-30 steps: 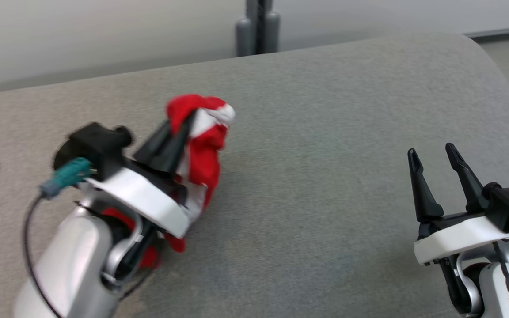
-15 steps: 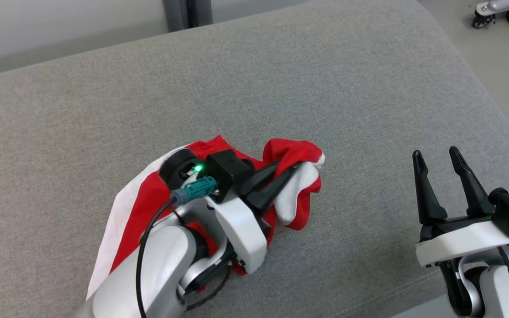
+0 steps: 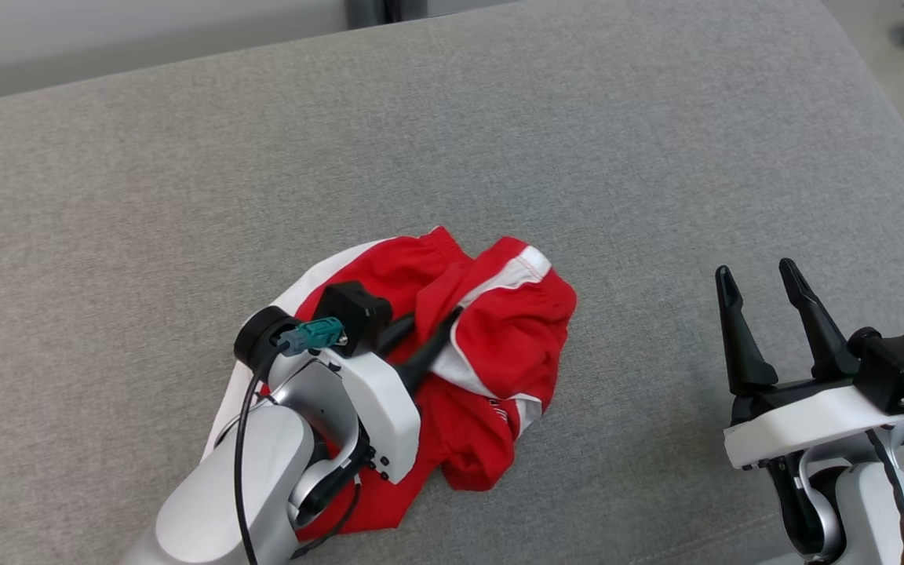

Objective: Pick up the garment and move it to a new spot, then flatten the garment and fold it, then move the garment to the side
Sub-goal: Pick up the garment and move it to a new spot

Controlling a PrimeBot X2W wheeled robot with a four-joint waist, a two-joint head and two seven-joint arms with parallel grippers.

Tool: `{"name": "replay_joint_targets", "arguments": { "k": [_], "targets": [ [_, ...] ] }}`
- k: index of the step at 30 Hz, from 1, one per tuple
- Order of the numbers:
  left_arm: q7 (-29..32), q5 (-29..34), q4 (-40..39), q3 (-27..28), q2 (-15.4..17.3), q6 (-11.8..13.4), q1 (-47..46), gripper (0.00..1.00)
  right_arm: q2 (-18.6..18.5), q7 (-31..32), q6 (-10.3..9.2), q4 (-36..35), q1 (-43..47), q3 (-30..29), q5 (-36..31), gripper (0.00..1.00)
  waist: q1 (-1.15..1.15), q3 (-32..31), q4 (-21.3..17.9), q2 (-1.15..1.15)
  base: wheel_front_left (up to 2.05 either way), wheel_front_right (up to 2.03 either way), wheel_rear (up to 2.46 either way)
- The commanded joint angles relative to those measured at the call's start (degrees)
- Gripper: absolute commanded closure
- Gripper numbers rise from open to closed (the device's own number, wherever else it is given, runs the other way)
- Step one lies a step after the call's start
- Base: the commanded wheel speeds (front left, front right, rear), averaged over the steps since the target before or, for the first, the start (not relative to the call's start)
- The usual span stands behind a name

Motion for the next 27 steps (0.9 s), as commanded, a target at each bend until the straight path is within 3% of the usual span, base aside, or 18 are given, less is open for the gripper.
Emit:
{"name": "replay_joint_targets", "arguments": {
  "k": [1,7,14,21,27],
  "targets": [
    [-1.2,-0.5,0.4,-0.2,-0.2,-0.4,-0.4,0.00,-0.3,-0.1,0.01,0.3,-0.4,-0.1,-0.4,0.00,0.00,-0.5,0.8,0.00,0.00,0.00,0.00],
    [-7.6,0.6,0.1,0.1,-0.9,0.5,1.0,0.00,-0.3,0.5,0.01,0.5,-0.6,-0.7,-1.6,0.00,0.00,-2.3,3.1,0.00,0.00,0.00,0.00],
    [-15.8,2.9,-2.9,4.1,0.9,7.2,4.2,0.00,-0.3,1.6,0.01,-0.7,-0.1,-1.3,-3.3,0.00,0.00,-5.0,6.0,0.00,0.00,0.00,0.00],
    [-20.4,0.5,-5.5,12.3,3.1,14.4,9.3,0.00,-0.3,2.8,0.01,-2.0,1.1,-2.6,-4.6,0.00,0.00,-7.6,9.0,0.00,0.00,0.00,0.00],
    [-21.8,-1.2,-7.7,18.6,6.0,17.8,14.1,0.00,-0.3,3.7,0.01,-3.0,1.8,-3.3,-5.4,0.00,0.00,-9.3,11.1,0.00,0.00,0.00,0.00]
  ]
}}
